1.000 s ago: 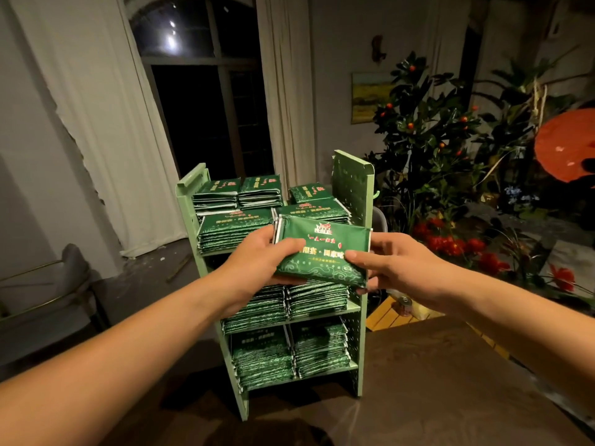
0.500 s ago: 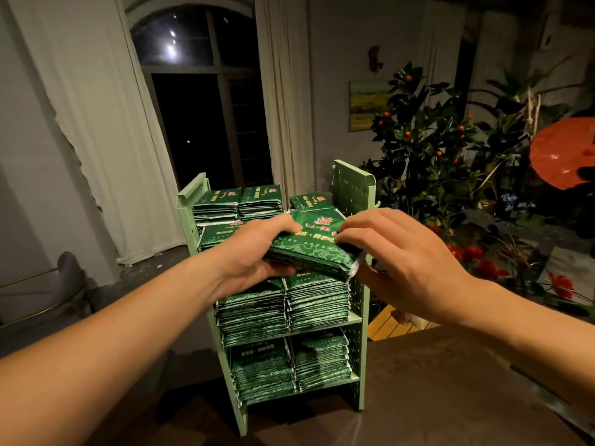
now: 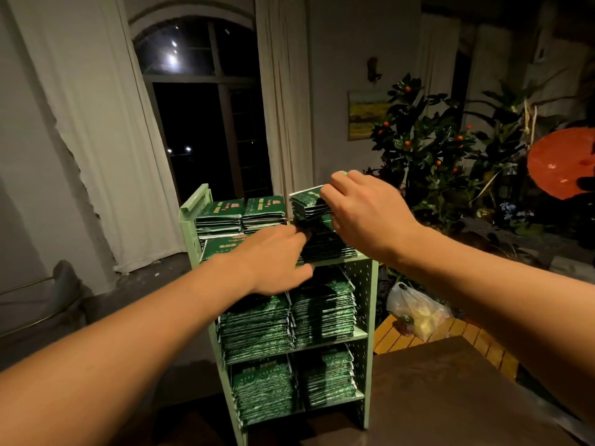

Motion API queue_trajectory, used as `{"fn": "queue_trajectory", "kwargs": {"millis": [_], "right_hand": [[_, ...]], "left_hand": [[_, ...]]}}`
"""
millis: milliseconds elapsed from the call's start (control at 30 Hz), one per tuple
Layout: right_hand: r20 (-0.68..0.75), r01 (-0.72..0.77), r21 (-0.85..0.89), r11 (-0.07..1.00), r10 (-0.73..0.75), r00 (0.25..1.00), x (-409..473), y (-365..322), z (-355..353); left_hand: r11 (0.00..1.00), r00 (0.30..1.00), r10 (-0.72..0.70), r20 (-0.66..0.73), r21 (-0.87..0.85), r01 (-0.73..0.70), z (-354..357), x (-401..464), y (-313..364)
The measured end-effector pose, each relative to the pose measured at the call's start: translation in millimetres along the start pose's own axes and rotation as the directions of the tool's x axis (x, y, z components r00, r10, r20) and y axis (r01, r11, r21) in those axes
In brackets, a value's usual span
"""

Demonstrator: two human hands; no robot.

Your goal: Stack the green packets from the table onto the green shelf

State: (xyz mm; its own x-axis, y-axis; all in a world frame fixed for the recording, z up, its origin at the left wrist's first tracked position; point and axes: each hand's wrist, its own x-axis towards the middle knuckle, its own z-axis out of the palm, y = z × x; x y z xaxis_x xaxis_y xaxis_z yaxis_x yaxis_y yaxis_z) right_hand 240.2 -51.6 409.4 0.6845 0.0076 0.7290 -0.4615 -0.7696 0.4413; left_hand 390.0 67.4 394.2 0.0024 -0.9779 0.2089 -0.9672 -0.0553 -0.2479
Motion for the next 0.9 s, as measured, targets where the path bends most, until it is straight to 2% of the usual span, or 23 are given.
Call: {"fn": "queue_trajectory", "kwargs": {"millis": [133,267,400,533,700,900], "right_hand": [[0.093,0.015,-0.026,1.0,-0.012,0.996,16,0,26],[0.219,-0.06,-0.043,0.997,0.069,0.973,28,3,45],[0.266,-0.08,-0.02,0.997,0.083,0.96,34,5,57],[0.342,-0.081,0.021,0.996,0.069,0.937,37,6,62],[0.409,-0.168,0.123,0.978,0.105,0.907,35,4,58],[0.498,-0.175,0.126,0.976,0.091,0.863,41,2,45]], "left_hand": [[0.999,1.0,-0.013,-0.025,-0.039,0.012,4,2,-3],[0.999,0.999,0.004,-0.037,-0.045,-0.006,6,2,-2],[1.0,0.998,0.019,-0.063,-0.013,-0.02,13,2,-4],[1.0,0.997,0.028,-0.075,0.0,-0.028,17,2,-5],[1.0,0.997,0.022,-0.077,-0.019,-0.024,18,0,-4],[1.0,0.999,0.006,-0.044,-0.023,-0.007,19,-2,-2]]}}
